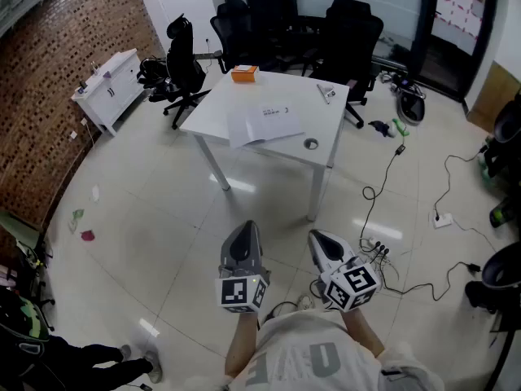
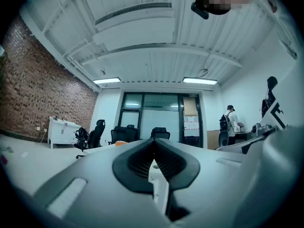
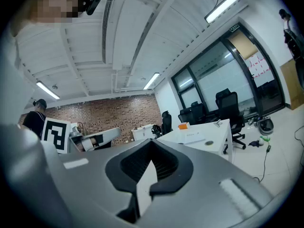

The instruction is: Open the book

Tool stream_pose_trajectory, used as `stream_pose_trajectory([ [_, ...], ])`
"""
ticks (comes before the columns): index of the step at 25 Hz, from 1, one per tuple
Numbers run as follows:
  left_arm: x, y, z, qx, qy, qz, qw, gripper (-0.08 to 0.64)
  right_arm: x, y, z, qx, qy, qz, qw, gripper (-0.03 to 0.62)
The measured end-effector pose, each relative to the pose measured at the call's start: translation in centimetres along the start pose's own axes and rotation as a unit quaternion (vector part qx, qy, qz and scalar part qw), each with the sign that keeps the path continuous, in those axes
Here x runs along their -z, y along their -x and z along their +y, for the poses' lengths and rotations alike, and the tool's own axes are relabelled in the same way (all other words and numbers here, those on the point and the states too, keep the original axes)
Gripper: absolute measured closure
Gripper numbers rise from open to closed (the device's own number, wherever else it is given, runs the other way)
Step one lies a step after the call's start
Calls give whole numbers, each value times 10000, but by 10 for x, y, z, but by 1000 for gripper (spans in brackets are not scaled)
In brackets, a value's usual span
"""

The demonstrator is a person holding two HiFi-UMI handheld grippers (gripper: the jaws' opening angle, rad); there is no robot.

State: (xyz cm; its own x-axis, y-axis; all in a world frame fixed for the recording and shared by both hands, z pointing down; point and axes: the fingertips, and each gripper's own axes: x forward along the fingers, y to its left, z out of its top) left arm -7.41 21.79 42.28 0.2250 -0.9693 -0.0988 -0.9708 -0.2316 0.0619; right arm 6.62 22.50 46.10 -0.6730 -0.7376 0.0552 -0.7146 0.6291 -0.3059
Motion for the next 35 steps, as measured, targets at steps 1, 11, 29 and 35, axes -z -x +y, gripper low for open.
stream_pose_trajectory([
  [1, 1, 0, 1, -17, -49, 18, 10000, 545, 1, -1, 0, 2, -11, -5, 10000, 591],
  [11, 9, 0, 6, -103, -76, 123, 9998, 545, -3, -2, 1, -118, -63, -252, 9996, 589],
  [29, 25, -22, 18, -202, 52, 205, 9996, 545, 8, -12, -26, -96, -459, -69, 9989, 589],
  [35, 37, -30, 27, -354, 219, 296, 9987, 545, 15, -20, -36, -109, -633, 88, 9979, 589],
])
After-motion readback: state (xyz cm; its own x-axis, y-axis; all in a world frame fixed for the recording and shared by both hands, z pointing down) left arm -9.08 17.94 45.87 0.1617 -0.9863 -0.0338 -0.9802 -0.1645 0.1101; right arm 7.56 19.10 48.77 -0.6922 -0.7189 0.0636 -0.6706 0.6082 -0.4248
